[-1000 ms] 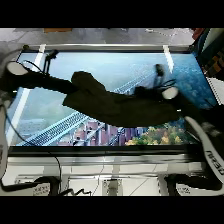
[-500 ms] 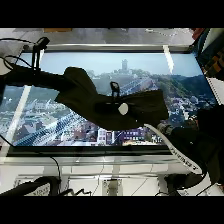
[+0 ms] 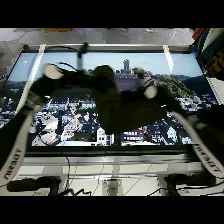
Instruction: Fold the clothes and pants, and hang the long-sleeved shirts on hangers.
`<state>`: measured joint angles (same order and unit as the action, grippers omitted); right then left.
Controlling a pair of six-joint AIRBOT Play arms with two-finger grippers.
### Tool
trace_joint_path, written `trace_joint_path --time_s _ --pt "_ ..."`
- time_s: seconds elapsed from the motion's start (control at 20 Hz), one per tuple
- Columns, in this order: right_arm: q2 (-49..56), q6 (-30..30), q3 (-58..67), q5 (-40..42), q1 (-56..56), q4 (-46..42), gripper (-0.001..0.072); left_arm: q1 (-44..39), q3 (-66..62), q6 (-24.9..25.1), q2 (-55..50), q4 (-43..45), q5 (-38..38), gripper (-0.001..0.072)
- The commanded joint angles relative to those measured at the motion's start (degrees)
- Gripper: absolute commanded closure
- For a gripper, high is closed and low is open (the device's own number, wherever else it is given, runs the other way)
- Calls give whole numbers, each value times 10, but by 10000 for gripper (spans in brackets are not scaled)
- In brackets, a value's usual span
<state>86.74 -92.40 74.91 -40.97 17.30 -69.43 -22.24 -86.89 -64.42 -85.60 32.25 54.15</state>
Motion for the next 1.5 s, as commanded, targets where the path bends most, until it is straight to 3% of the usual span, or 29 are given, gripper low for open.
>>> trace_joint_path --time_s 0.0,0.15,0.2,0.25,0.35,0.5,0.6,0.65,0.8,0.85,0.9,0.95,1.0,1.15,1.35,1.45 --pt "-84 -2 1 -36 -159 -36 677 -125 0 -2 -58 -84 -217 689" --pt "-130 -2 1 -61 -258 -35 677 -224 -1 -1 -109 -117 -397 666" --pt "-138 -1 1 -66 -280 -35 676 -247 -1 -1 -121 -117 -438 415" --pt "-141 -1 1 -68 -298 -36 676 -261 -1 -2 -128 -118 -459 -13" --pt "-140 23 0 -73 -322 -42 677 -269 -1 -1 -127 -117 -466 -7" --pt "-122 122 -1 -80 -349 -56 678 -248 -1 -1 -107 -117 -459 -6" --pt "-91 155 -1 -115 -378 -54 677 -223 -1 1 -85 -117 -439 -5" --pt "-71 205 -1 -156 -393 -29 678 -209 -1 8 -74 -111 -427 -5" --pt "3 448 -1 -387 -430 223 677 -174 -1 7 -50 -82 -398 -3" --pt "21 462 -1 -413 -433 284 645 -165 -1 7 -45 -83 -395 -3" --pt "31 458 -1 -400 -431 319 432 -158 -1 7 -42 -83 -395 -3" --pt "35 442 -1 -368 -426 327 134 -153 -1 7 -40 -83 -395 -3" --pt "35 426 -1 -340 -416 315 37 -148 -1 7 -39 -83 -395 -4" --pt "35 364 -1 -303 -369 240 16 -148 -1 7 -39 -83 -395 -3" --pt "35 273 -1 -244 -310 51 17 -148 -1 7 -39 -82 -395 -4" --pt "36 231 -1 -207 -307 45 18 -147 -1 7 -39 -82 -395 -3"
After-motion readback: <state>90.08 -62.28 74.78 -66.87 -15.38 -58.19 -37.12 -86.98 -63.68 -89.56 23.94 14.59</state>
